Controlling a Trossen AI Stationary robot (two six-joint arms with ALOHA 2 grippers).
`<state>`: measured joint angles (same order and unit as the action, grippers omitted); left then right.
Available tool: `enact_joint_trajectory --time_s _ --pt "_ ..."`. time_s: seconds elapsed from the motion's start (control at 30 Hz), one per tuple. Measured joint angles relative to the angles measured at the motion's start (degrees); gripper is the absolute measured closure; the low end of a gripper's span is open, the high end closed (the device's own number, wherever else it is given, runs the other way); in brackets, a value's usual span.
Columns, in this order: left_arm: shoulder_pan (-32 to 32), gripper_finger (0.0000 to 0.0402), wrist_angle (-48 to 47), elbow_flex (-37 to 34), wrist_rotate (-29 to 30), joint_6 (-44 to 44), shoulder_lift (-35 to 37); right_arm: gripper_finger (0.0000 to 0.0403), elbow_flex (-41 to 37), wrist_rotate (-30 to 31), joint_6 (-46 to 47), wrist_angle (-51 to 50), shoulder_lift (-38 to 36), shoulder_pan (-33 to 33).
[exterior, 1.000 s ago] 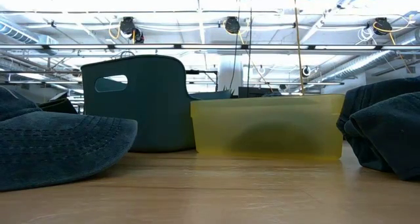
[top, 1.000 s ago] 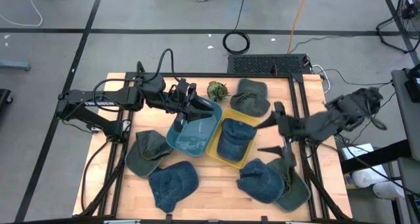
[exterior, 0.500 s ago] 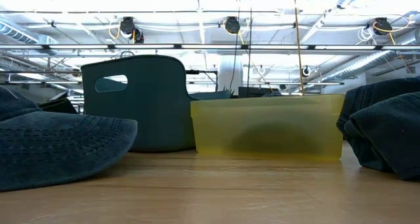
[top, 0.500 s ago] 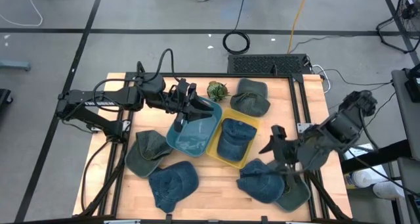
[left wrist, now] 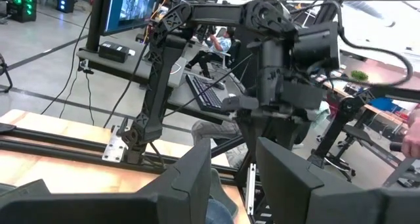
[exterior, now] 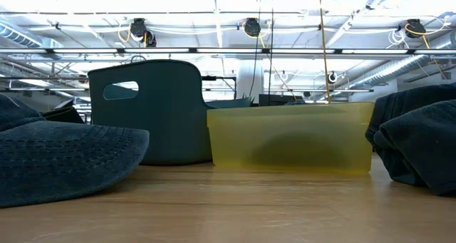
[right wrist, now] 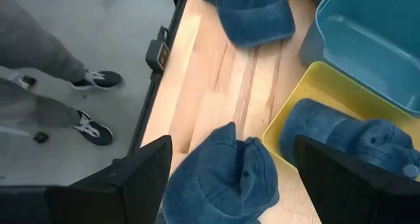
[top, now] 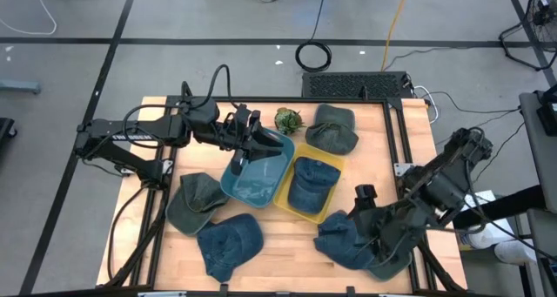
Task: Pick & Place hat
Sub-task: Put the right blue cap into the yellow bin
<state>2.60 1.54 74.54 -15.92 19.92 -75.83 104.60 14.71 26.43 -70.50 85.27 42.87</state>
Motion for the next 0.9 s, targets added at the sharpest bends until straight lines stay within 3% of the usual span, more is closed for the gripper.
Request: enact_joint_trajectory --time_s 0.37,0.9 --pt "0.01 0.0272 -0.02 0.0 0.0 0.0 0.0 0.0098 -9.36 0.05 6.09 5.47 0.46 -0.67" --pt "0.01 0.0273 -0.02 0.0 0.0 0.0 0.0 0.0099 -16.41 -7.54 -7.33 7.28 0.4 -0.87"
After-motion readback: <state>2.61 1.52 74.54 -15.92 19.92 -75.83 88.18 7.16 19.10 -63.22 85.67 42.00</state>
